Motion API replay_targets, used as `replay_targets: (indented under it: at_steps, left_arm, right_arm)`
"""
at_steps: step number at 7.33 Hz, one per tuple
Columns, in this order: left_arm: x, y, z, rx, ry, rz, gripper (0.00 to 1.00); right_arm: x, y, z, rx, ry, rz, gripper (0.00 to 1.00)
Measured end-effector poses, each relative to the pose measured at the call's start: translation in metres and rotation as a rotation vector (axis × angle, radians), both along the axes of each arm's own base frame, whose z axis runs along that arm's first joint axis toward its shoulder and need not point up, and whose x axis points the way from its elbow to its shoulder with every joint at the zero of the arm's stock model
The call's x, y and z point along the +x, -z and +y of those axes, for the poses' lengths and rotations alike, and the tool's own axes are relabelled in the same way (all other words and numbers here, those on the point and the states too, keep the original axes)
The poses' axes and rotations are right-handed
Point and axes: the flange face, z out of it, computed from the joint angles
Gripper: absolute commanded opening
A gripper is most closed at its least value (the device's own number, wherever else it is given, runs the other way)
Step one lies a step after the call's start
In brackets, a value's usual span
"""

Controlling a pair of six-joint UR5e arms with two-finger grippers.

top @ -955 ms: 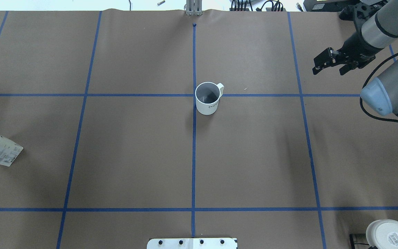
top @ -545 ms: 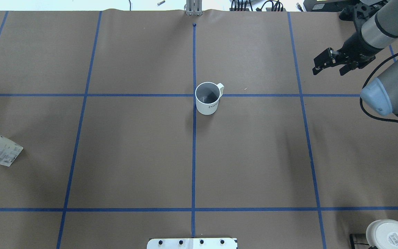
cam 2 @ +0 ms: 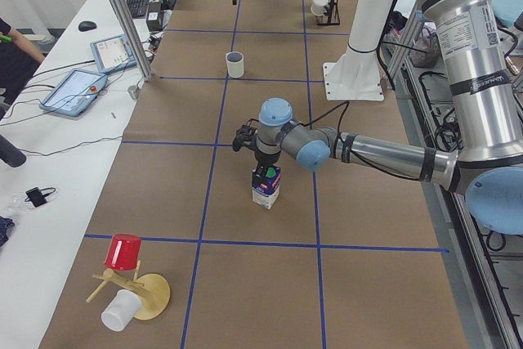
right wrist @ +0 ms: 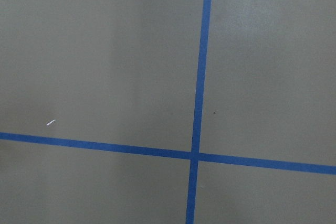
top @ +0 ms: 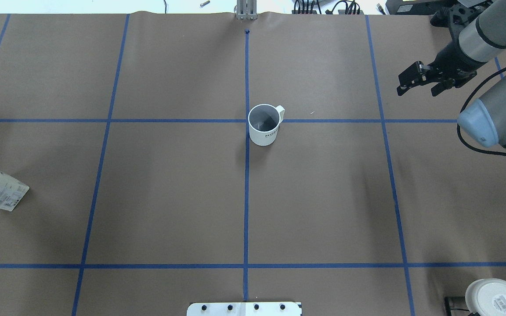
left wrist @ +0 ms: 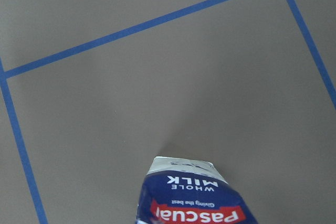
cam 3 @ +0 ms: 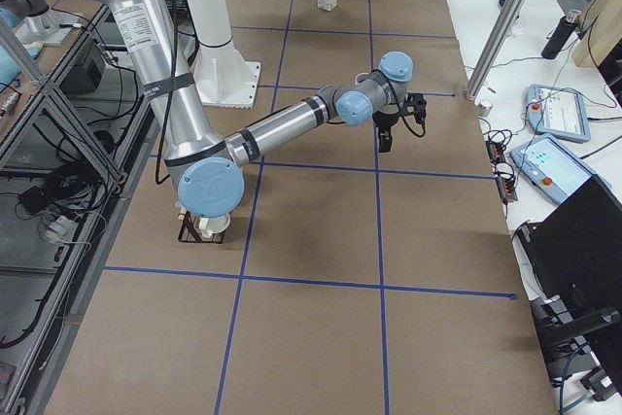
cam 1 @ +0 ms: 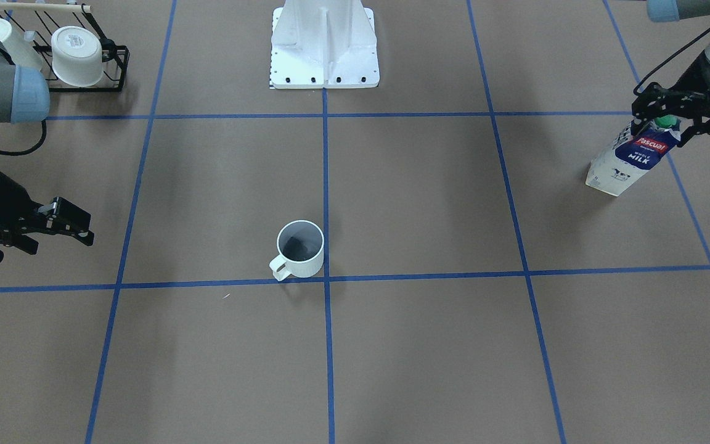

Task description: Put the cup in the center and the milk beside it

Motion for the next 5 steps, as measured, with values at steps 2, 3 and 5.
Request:
replay_targets:
  at_steps: [2, 3, 5]
  left_arm:
    - [0.001, 0.006, -0.001, -0.019, -0.011, 0.024, 0.0]
    - [0.003, 0.02, -0.008, -0.039, -0.023, 0.054, 0.0]
    - [0.011, 0.083, -0.05, -0.089, -0.011, 0.08, 0.0]
  right_arm:
    - [0.0, 0.0, 0.0, 0.0, 0.0, 0.0, 1.0]
    - [0.001, 0.001, 0.0, 0.0, 0.0, -0.002, 1.0]
    - [0.001, 0.0, 0.0, -0.003, 0.002, -0.005, 1.0]
